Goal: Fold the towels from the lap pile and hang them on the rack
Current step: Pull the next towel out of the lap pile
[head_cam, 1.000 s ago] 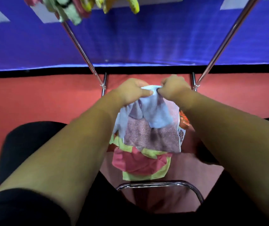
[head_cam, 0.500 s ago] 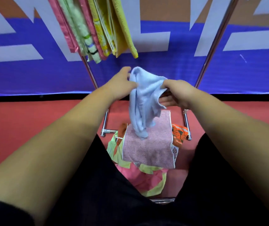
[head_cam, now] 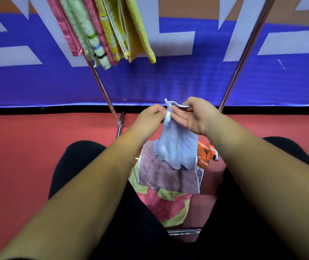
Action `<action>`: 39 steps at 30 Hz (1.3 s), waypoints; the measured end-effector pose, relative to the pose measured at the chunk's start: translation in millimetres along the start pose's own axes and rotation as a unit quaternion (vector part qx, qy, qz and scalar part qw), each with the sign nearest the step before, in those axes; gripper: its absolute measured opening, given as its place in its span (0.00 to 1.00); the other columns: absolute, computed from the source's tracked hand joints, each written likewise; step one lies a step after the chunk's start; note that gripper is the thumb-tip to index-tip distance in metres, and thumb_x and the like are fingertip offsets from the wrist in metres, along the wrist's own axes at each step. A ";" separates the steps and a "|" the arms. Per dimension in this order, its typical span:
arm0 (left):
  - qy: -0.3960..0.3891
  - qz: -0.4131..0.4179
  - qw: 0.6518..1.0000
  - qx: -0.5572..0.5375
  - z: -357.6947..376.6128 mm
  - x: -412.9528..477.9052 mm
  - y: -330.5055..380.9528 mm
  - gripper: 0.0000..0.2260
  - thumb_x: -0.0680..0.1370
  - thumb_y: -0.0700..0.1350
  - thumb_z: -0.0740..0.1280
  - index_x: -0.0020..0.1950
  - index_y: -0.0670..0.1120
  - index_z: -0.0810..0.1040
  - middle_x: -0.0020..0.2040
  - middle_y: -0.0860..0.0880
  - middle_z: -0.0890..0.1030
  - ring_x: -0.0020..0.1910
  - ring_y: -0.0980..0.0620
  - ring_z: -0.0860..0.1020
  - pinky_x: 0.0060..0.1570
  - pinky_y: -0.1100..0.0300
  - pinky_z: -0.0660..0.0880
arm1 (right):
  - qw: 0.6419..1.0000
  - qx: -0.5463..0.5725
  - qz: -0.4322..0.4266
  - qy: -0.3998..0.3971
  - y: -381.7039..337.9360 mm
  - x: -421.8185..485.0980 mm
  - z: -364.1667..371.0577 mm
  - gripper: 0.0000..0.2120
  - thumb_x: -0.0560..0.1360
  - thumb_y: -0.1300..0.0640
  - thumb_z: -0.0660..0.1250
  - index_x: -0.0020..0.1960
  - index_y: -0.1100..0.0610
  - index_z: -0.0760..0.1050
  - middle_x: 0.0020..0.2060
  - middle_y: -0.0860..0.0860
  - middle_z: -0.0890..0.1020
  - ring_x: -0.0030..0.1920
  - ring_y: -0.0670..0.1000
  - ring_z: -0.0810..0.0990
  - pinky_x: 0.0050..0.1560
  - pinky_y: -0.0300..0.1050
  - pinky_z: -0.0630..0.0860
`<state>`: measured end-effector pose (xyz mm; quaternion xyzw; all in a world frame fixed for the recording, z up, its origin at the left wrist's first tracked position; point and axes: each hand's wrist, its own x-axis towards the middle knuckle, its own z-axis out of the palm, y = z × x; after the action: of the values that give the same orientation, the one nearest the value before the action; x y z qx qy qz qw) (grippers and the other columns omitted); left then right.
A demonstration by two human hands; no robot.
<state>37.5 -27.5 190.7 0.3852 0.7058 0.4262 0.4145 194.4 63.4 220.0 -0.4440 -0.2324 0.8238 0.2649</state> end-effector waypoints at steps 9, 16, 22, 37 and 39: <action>0.046 0.015 0.998 0.048 0.7 11.8 13.5 0.11 0.81 0.53 0.61 0.43 0.51 0.76 0.40 0.53 0.79 0.41 0.50 0.77 0.42 0.50 0.77 | 0.931 -0.356 0.010 0.084 5.6 22.9 1.4 0.06 0.81 0.53 0.65 0.49 0.53 0.78 0.45 0.50 0.84 0.35 0.51 0.83 0.42 0.47 0.83; 0.030 0.079 0.990 0.115 -13.1 19.2 16.0 0.11 0.82 0.49 0.64 0.50 0.42 0.79 0.41 0.55 0.77 0.40 0.55 0.71 0.44 0.54 0.70 | 0.939 -0.342 -0.024 0.016 -4.7 28.1 13.0 0.19 0.71 0.49 0.64 0.52 0.59 0.84 0.44 0.54 0.87 0.48 0.57 0.86 0.64 0.53 0.76; 0.052 0.074 0.994 0.057 -25.9 22.8 11.3 0.10 0.80 0.51 0.67 0.50 0.44 0.82 0.43 0.54 0.81 0.43 0.56 0.76 0.50 0.53 0.76 | 0.897 -0.435 -0.078 -0.032 0.2 32.4 5.3 0.05 0.76 0.51 0.73 0.48 0.52 0.82 0.41 0.50 0.86 0.43 0.51 0.85 0.53 0.49 0.76; 0.079 0.097 0.937 0.327 -72.5 26.6 -6.2 0.20 0.76 0.62 0.74 0.41 0.46 0.79 0.36 0.49 0.79 0.38 0.49 0.76 0.39 0.50 0.69 | 0.791 -0.479 -0.226 0.306 -32.9 33.5 -22.5 0.04 0.81 0.59 0.66 0.55 0.52 0.74 0.46 0.52 0.78 0.52 0.56 0.81 0.45 0.44 0.71; 0.103 0.057 0.935 0.334 -78.6 27.7 -11.3 0.27 0.74 0.65 0.74 0.40 0.41 0.76 0.34 0.43 0.75 0.35 0.46 0.73 0.39 0.45 0.72 | 0.698 -0.610 -0.204 0.314 -29.8 26.1 -26.1 0.06 0.79 0.62 0.69 0.51 0.53 0.74 0.38 0.51 0.71 0.48 0.57 0.80 0.44 0.45 0.70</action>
<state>-46.4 -28.6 196.2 0.4951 0.8231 0.2259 0.1621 211.4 106.5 209.5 -0.6827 -0.6725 0.2402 0.1546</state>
